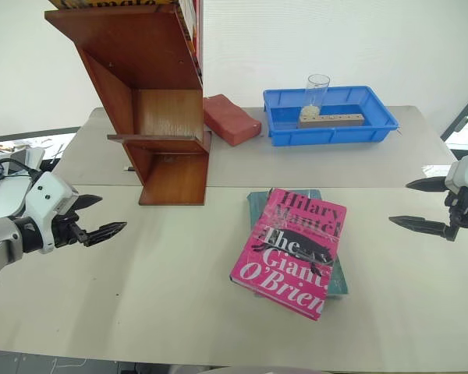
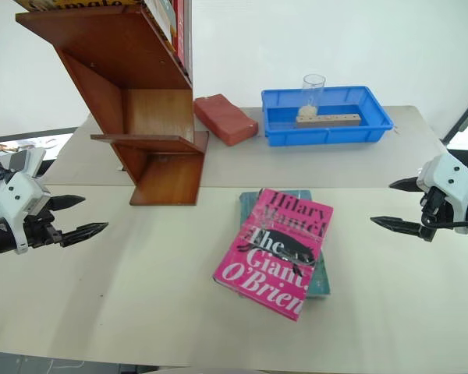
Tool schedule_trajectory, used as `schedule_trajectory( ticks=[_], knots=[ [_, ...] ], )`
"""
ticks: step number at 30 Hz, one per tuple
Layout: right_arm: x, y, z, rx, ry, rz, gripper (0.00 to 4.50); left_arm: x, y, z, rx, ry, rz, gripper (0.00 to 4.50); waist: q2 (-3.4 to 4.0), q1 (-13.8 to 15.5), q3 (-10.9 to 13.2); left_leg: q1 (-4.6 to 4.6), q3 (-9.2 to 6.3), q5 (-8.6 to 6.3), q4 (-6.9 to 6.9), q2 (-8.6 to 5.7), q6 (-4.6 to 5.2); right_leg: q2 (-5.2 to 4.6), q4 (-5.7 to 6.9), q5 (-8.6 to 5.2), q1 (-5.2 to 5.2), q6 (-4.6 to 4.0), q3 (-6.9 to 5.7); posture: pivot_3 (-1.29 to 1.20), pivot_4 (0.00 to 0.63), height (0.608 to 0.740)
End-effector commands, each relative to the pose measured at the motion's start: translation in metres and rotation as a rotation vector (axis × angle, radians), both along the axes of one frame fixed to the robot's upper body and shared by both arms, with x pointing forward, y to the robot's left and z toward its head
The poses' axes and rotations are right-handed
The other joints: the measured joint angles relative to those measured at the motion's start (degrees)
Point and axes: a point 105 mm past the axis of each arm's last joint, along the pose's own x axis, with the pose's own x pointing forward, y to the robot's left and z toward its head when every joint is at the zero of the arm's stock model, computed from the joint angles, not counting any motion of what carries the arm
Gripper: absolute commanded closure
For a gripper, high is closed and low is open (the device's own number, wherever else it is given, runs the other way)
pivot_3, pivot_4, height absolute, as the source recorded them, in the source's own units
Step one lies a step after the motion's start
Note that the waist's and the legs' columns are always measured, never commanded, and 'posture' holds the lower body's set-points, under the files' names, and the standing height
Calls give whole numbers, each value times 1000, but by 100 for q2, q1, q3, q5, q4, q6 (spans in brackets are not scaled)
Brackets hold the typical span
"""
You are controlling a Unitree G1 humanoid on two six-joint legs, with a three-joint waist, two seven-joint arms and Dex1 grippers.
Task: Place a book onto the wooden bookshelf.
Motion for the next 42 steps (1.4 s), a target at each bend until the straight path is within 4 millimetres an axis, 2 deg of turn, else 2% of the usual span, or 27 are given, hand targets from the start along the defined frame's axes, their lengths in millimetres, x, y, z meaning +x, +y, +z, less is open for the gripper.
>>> schedule_trajectory(
  ticks=[1,5,15,19,22,28,32,36,42],
  knots=[
    [3,0,14,-25,-46,11,55,-6,2,14,14,-22,-14,0,0,-2,0,0,0,0,0,0,0,0,0,0,0,0,0,0,150,649],
    [4,-4,15,-46,-40,5,55,-12,3,19,-83,31,-34,0,-1,-23,2,4,1,0,-4,1,0,0,0,0,-1,0,0,0,150,649],
    [6,-3,13,-44,-45,-20,55,-10,-5,19,-79,17,-90,0,1,-22,2,7,3,0,-9,0,0,-1,0,0,-1,-1,1,0,150,649],
    [4,2,9,-26,-29,-11,55,-7,-30,14,-247,82,-166,0,2,8,2,7,3,0,-9,-1,0,-1,0,0,1,-1,1,0,150,649],
    [-3,13,1,-29,0,19,853,0,-60,8,-420,157,-228,0,1,62,0,4,1,0,-1,-2,0,-1,0,-1,5,2,-2,0,150,649],
    [-22,25,-22,-90,53,47,2917,2,-128,-15,-676,400,-383,0,-1,45,-1,-30,-5,1,19,-3,1,3,2,2,24,8,-2,0,150,649],
    [-25,32,-39,-117,79,53,4343,12,-161,-35,-817,544,-404,0,-2,39,-1,-15,-10,1,23,-4,1,7,0,2,43,9,-2,0,150,649],
    [-22,37,-51,-133,82,46,4429,17,-194,-58,-894,681,-412,0,-3,34,-1,-9,-11,1,23,-4,1,8,-8,2,55,10,-1,0,150,649],
    [-14,52,-63,-114,80,71,4429,31,-224,-71,-1004,756,-371,0,-4,35,0,-8,-14,2,25,-8,1,8,-10,2,63,10,0,0,150,649]
  ],
)
